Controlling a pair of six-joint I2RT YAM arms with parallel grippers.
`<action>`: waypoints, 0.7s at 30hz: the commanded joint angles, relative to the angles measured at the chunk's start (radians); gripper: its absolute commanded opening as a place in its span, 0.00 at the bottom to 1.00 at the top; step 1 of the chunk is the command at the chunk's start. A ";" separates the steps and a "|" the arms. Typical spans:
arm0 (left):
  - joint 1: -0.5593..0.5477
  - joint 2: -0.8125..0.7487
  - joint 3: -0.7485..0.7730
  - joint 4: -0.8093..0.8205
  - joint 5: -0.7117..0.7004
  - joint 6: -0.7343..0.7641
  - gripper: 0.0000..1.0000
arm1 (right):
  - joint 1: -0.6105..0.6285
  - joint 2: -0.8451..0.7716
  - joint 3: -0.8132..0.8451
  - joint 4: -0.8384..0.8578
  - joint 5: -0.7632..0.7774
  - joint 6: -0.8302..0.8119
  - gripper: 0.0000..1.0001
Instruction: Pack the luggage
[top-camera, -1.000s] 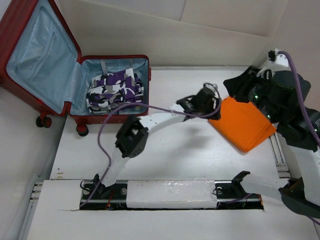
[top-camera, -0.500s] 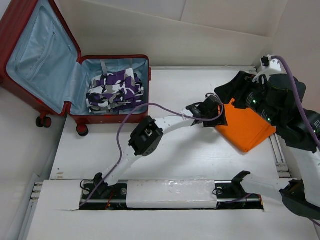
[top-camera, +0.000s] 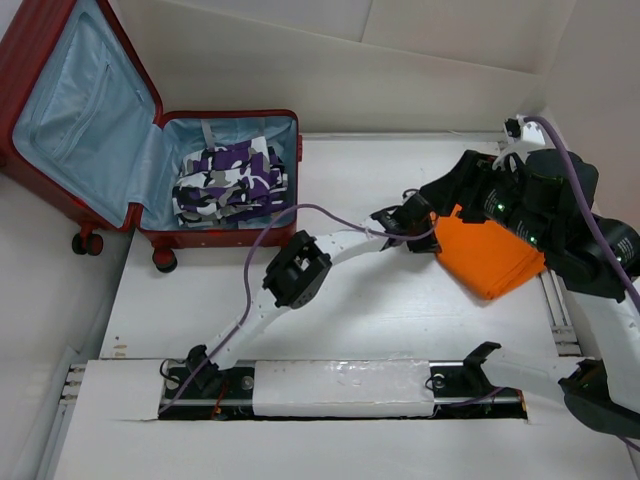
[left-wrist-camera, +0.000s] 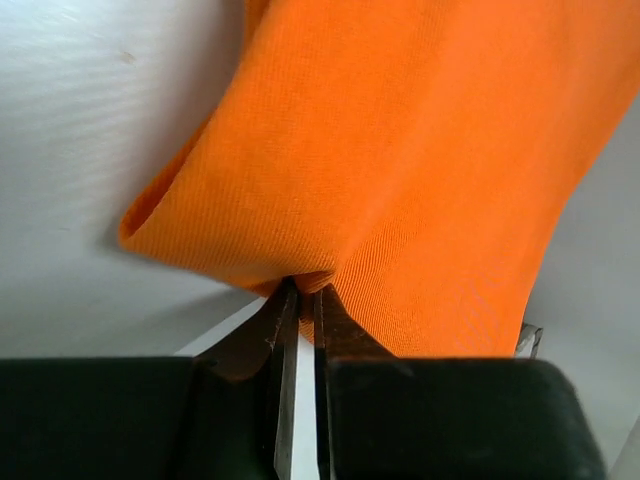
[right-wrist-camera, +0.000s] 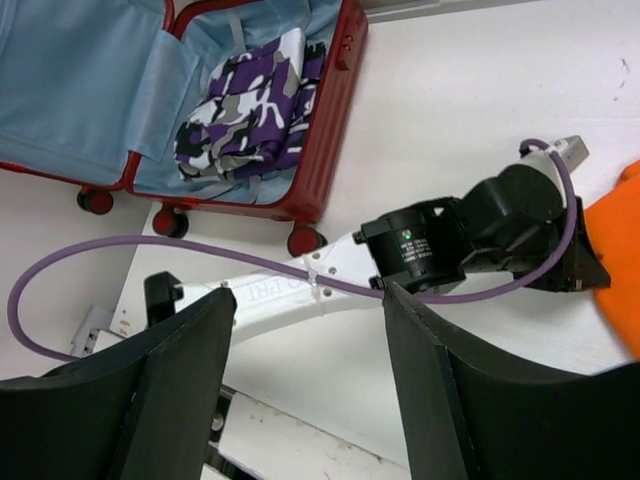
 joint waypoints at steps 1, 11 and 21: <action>0.097 -0.044 -0.099 -0.067 -0.113 0.037 0.00 | -0.005 -0.008 -0.001 0.020 -0.028 -0.019 0.68; 0.303 -0.293 -0.377 -0.038 -0.145 0.180 0.00 | -0.005 -0.017 -0.033 0.049 -0.040 -0.019 0.68; 0.312 -0.540 -0.571 -0.067 -0.189 0.257 0.56 | -0.005 -0.017 -0.081 0.099 -0.058 -0.019 0.68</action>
